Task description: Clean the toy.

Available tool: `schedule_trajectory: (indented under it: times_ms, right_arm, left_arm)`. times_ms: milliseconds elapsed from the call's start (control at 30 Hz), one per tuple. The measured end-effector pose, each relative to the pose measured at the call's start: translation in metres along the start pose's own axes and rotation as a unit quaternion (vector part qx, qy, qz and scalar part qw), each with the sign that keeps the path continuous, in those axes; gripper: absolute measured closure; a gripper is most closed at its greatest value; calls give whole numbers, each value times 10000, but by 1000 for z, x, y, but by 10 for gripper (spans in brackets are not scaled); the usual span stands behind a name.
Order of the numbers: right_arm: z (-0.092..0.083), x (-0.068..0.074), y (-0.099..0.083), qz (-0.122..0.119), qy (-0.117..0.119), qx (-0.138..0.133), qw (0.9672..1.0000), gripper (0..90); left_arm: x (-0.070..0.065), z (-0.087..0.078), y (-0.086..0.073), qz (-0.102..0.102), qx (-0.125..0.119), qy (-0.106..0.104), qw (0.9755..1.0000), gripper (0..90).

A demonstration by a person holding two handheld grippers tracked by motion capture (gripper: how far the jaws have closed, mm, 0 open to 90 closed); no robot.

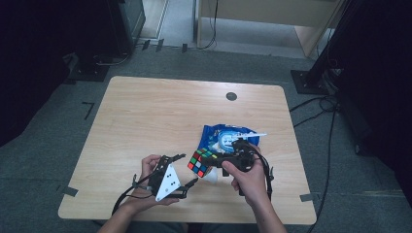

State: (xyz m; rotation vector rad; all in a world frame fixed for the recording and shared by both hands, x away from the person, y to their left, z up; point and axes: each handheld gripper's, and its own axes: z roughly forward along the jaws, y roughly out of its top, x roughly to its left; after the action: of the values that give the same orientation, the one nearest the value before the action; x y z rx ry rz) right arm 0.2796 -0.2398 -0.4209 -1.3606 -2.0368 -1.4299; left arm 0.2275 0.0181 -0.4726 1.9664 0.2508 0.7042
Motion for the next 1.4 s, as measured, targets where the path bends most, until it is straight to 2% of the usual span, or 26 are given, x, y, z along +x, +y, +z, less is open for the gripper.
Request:
schedule_trajectory:
  times_ms: [100,267,367,400,433,467,567,700,767,867,933,967,1000,1100,1200,1233,1333,1400]
  right_arm:
    - [3,1,0,-26,17,151,9999,347]
    - [6,3,1,-141,-5,376,9992,347]
    - [4,5,2,-196,-37,471,9987,347]
    - [4,5,2,-196,-37,471,9987,347]
    - [4,6,2,-222,-62,519,9984,347]
    - [5,8,2,-310,-126,677,9971,347]
    - [6,9,2,-385,-95,827,9958,347]
    - [8,8,1,-432,-116,1038,9936,346]
    - [11,6,0,-391,-143,1147,9925,346]
    - [15,3,-1,-378,-160,1194,9920,347]
    - [16,2,-1,-328,-162,1186,9923,346]
    - [17,1,-1,-319,-174,1167,9925,347]
    - [17,0,-1,-327,-174,1159,9926,346]
    - [18,-4,-2,-283,-190,1073,9936,345]
    - [20,-7,-2,-160,-78,891,9959,342]
    - [21,-8,-3,-168,-45,830,9964,341]
    - [22,-7,-3,-290,-8,702,9971,339]
    - [22,-5,-3,-378,21,568,9977,336]
  left_arm:
    - [0,1,3,136,-13,39,9999,167]
    - [-2,2,11,599,44,113,9981,149]
    - [-5,2,16,980,115,137,9950,149]
    - [-5,2,16,980,115,137,9950,149]
    - [-7,3,19,1195,184,116,9926,149]
    - [-9,5,21,1413,246,72,9896,148]
    - [-12,9,22,1638,262,-13,9862,148]
    - [-18,12,20,1732,251,-124,9845,149]
    - [-21,14,19,1819,269,-147,9828,150]
    - [-24,15,17,1784,221,-193,9835,167]
    - [-25,15,16,1667,224,-316,9852,243]
    - [-25,15,16,1577,202,-356,9866,282]
    - [-24,15,16,1419,215,-446,9886,291]
    - [-18,16,15,928,234,-749,9926,328]
    - [-14,14,15,642,244,-753,9948,338]
    - [-14,14,15,617,251,-743,9950,338]
    - [-12,12,15,551,248,-745,9954,340]
    - [-9,9,15,348,187,-723,9966,340]
